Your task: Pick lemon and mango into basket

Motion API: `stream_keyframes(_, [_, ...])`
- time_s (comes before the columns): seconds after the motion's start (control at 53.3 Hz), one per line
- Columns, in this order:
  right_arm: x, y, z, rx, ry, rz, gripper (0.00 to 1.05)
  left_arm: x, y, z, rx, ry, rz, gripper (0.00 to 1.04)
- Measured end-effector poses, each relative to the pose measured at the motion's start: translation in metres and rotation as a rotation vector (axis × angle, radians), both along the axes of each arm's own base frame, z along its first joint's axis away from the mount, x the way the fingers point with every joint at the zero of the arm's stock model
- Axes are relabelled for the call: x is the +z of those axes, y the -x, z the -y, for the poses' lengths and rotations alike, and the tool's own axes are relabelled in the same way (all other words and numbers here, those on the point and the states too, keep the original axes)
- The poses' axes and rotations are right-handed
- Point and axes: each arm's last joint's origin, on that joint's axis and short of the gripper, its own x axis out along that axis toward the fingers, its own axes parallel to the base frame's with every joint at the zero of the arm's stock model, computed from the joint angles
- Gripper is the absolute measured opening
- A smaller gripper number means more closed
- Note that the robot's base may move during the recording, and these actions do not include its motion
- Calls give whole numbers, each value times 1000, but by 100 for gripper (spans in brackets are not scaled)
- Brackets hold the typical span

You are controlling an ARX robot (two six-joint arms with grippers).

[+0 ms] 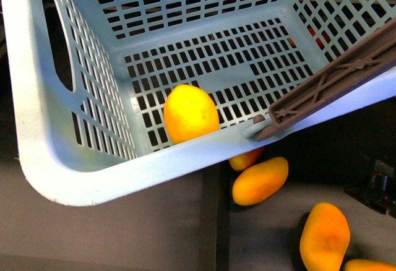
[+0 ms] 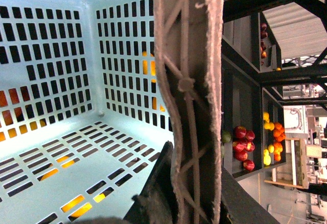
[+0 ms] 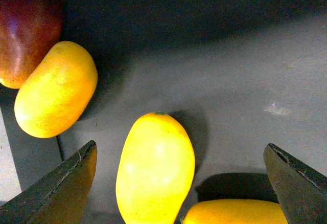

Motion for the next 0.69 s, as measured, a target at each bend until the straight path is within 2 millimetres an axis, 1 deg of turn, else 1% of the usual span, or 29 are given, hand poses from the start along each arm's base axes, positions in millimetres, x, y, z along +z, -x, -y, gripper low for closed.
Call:
stream_keyframes(0.225, [-26, -9, -13, 38, -9, -60, 96, 0, 0, 0, -5, 3, -3, 7])
stream_keyframes(0.45, [-39, -5, -21, 74, -27, -102, 96, 0, 0, 0, -2, 1, -1, 7])
stream_keyframes(0.694, [-48, 0, -26, 109, -22, -134, 96, 0, 0, 0, -3, 2, -2, 7])
